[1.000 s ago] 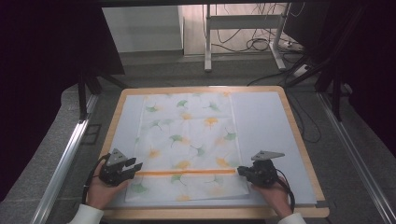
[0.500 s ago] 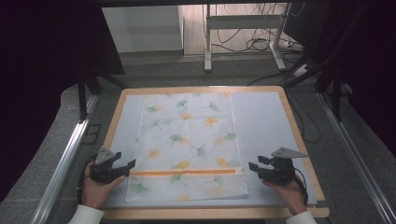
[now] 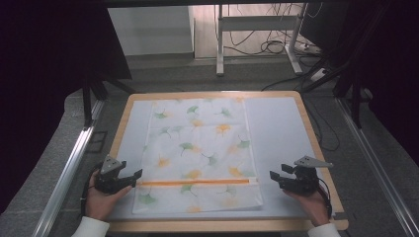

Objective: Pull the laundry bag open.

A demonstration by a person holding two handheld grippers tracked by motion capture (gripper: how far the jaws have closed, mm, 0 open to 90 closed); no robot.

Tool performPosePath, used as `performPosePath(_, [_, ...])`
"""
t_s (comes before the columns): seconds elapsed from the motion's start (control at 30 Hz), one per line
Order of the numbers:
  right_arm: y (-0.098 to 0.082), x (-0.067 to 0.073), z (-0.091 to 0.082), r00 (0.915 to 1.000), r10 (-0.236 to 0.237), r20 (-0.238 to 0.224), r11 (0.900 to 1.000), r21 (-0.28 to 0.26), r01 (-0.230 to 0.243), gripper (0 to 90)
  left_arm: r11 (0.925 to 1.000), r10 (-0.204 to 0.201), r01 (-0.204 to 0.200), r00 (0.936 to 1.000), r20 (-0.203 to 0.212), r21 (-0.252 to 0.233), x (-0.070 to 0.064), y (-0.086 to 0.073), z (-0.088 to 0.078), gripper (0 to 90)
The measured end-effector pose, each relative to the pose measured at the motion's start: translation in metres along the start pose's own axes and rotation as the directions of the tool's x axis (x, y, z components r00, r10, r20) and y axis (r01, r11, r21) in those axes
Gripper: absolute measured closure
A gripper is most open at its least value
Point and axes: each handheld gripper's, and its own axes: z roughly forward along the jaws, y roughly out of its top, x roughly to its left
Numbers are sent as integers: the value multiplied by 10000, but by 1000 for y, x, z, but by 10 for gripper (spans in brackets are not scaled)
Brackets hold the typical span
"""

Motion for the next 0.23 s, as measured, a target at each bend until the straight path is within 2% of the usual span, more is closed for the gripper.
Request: performPosePath(0.23, [0, 0, 1, 9999, -50, 94, 10000, 62, 49, 351, 9998, 169, -169, 9999, -22, 129, 0, -1, 2, 278])
